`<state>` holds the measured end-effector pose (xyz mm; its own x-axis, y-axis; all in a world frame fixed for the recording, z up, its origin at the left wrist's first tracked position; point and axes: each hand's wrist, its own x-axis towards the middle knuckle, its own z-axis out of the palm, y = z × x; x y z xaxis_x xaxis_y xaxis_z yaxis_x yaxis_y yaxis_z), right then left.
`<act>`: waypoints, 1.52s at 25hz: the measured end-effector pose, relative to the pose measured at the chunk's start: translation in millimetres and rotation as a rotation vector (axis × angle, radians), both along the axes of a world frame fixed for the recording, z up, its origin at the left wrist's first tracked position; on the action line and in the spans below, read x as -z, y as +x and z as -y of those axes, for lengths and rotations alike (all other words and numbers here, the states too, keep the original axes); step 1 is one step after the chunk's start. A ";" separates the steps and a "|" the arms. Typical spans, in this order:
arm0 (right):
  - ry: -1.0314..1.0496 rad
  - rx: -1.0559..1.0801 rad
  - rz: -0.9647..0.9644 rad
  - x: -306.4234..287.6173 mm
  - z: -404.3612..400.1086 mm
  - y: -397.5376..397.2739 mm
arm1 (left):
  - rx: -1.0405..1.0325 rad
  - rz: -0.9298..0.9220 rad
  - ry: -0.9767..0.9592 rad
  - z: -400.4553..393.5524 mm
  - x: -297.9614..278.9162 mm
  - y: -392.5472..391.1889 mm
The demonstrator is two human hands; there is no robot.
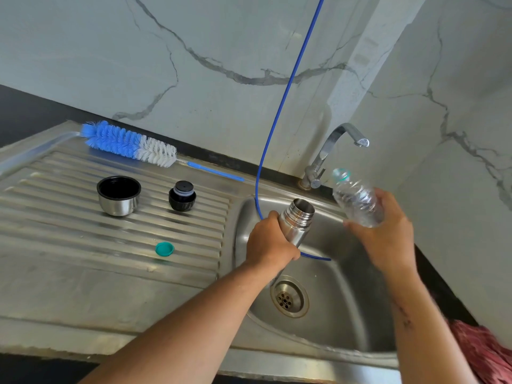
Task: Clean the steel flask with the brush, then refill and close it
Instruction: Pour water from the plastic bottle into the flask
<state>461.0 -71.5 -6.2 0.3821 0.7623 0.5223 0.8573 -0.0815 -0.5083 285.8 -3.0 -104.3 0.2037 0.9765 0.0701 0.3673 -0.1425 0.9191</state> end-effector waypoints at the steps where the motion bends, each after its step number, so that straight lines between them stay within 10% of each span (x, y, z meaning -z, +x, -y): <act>1: 0.016 0.015 -0.199 6.1 0.4 -11.2 | -0.002 0.011 0.004 -0.4 -2.0 -0.6; 4: 0.109 -0.033 -0.558 28.7 0.3 -39.7 | -0.014 0.020 0.036 -2.1 -10.3 -3.7; 18: 0.273 -0.056 -0.678 46.8 5.4 -69.5 | -0.100 0.048 0.164 26.1 -127.9 -66.7; 38: 0.021 -0.400 -0.478 52.6 15.5 -115.6 | -0.670 -0.041 0.126 52.8 -123.7 -304.3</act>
